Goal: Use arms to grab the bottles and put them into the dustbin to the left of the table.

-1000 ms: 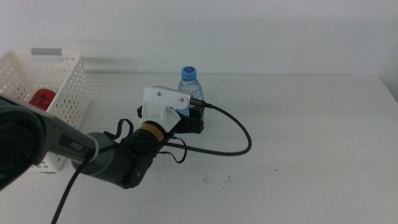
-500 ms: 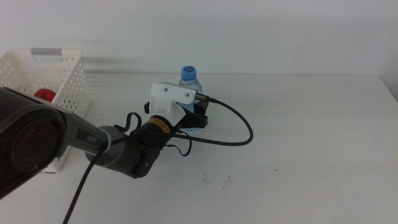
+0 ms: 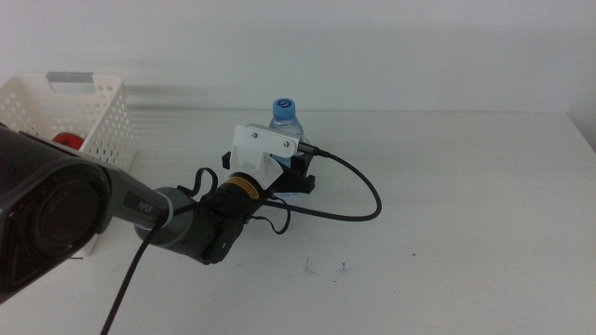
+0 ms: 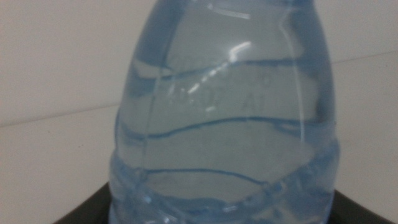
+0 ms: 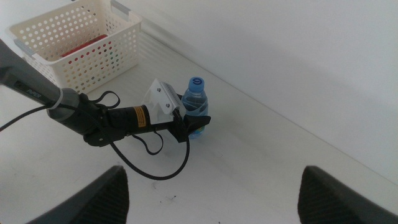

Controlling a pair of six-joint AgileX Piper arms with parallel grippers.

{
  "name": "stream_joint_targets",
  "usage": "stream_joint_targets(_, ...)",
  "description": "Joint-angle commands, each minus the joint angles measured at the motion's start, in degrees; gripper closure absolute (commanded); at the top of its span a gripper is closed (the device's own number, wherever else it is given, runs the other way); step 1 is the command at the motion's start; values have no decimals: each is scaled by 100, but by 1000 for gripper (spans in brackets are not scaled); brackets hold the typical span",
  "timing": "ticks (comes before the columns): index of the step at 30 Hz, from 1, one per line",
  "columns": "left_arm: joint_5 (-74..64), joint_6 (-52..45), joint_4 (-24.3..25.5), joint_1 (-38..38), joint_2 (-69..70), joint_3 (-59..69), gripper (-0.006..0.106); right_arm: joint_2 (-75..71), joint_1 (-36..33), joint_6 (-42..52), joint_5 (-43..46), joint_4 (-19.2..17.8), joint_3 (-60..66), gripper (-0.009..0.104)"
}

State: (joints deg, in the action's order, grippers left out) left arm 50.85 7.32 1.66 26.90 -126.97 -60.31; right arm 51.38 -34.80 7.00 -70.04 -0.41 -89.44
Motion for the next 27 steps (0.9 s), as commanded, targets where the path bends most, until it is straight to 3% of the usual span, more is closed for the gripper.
stream_joint_targets(1,89,16,31,-8,22,-31,53,-14,-10,34,7,-26,-33,2)
stream_joint_targets(2,11,16,47,-8,190,-20,72,-14,-10,34,7,-26,-33,2)
stream_joint_targets(6,-534,29,129,2,859,187,85,-14,-10,34,7,-26,-33,2)
stream_joint_targets(19,-4401,447,239,-11,3235,98,86,-14,-10,34,7,-10,-33,2)
stream_joint_targets(22,-6289,402,239,-186,3489,-447,86,-14,-10,34,7,2,-33,2)
stream_joint_targets(27,-8893,-1168,-476,-772,3515,-1813,86,-14,-10,34,7,2,-33,2)
